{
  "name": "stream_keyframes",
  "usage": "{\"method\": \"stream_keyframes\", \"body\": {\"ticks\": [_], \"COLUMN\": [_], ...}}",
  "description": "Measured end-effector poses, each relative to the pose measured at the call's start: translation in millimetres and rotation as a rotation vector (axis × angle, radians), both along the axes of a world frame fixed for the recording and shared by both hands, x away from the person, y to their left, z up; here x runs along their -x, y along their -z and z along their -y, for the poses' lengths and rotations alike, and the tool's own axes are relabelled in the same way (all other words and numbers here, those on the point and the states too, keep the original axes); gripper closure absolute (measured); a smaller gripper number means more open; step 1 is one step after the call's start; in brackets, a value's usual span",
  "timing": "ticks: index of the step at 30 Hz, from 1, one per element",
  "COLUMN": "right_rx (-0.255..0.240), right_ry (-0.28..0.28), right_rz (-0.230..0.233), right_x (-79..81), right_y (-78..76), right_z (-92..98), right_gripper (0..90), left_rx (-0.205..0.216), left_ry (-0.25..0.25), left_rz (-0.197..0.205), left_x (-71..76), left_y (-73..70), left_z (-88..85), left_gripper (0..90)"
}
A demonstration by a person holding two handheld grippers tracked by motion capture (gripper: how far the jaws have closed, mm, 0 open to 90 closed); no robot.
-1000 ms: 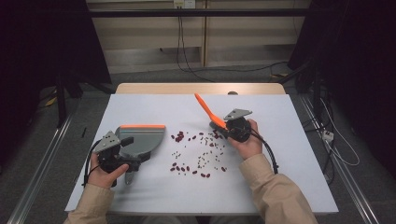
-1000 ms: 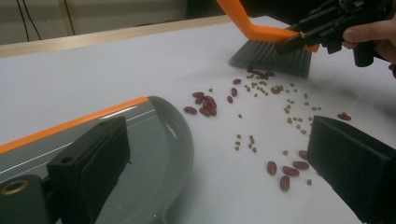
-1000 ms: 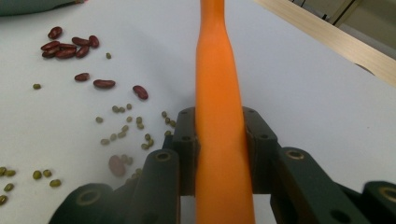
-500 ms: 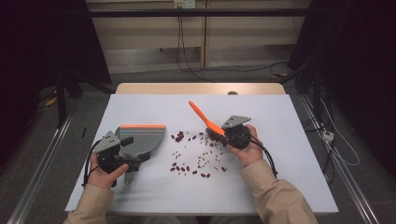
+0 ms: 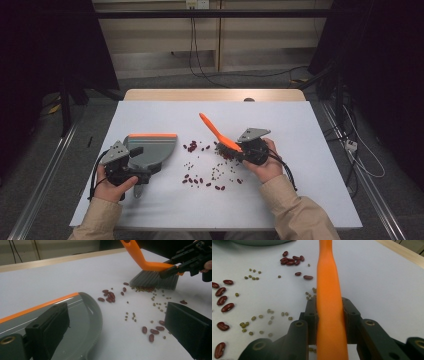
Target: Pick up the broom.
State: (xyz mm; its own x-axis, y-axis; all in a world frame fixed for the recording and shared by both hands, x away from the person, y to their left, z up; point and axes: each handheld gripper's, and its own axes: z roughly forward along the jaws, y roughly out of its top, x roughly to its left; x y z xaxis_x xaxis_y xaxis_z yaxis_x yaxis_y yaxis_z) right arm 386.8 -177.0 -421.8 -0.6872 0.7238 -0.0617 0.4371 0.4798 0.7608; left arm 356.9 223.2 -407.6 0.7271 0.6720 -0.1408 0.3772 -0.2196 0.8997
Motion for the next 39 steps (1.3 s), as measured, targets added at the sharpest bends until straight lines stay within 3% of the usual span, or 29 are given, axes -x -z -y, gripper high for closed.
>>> {"method": "stream_keyframes", "body": {"ticks": [7, 11, 20, 26, 35, 39], "right_rx": [-0.009, -0.038, -0.118, -0.072, -0.045, -0.006], "right_ry": [-0.013, -0.009, 0.012, -0.005, -0.064, -0.092], "right_rz": [-0.003, 0.005, 0.055, 0.063, 0.095, 0.072], "right_x": [4.2, 4.3, -18.5, -44.1, -81.8, -89.1], "right_y": [-0.5, -2.0, -14.2, -9.2, 0.4, 4.8], "right_z": [1.1, 4.7, 17.0, 7.3, -7.9, -16.4], "right_gripper": [70.9, 70.9, 70.9, 70.9, 70.9, 71.0], "left_rx": [-0.001, -0.003, -0.004, -0.002, -0.003, -0.001], "left_ry": [0.000, 0.002, 0.004, 0.001, -0.008, -0.012], "left_rz": [0.001, -0.001, -0.006, -0.013, -0.019, -0.022], "left_x": [0.5, 0.8, -0.3, -0.3, -0.4, -0.6], "left_y": [-0.2, 0.0, 1.2, 2.2, 2.9, 4.0], "left_z": [0.7, 1.1, 1.4, 0.8, -1.0, -1.7], "left_gripper": [5.8, 5.8, 5.8, 5.8, 5.8, 5.8]}}
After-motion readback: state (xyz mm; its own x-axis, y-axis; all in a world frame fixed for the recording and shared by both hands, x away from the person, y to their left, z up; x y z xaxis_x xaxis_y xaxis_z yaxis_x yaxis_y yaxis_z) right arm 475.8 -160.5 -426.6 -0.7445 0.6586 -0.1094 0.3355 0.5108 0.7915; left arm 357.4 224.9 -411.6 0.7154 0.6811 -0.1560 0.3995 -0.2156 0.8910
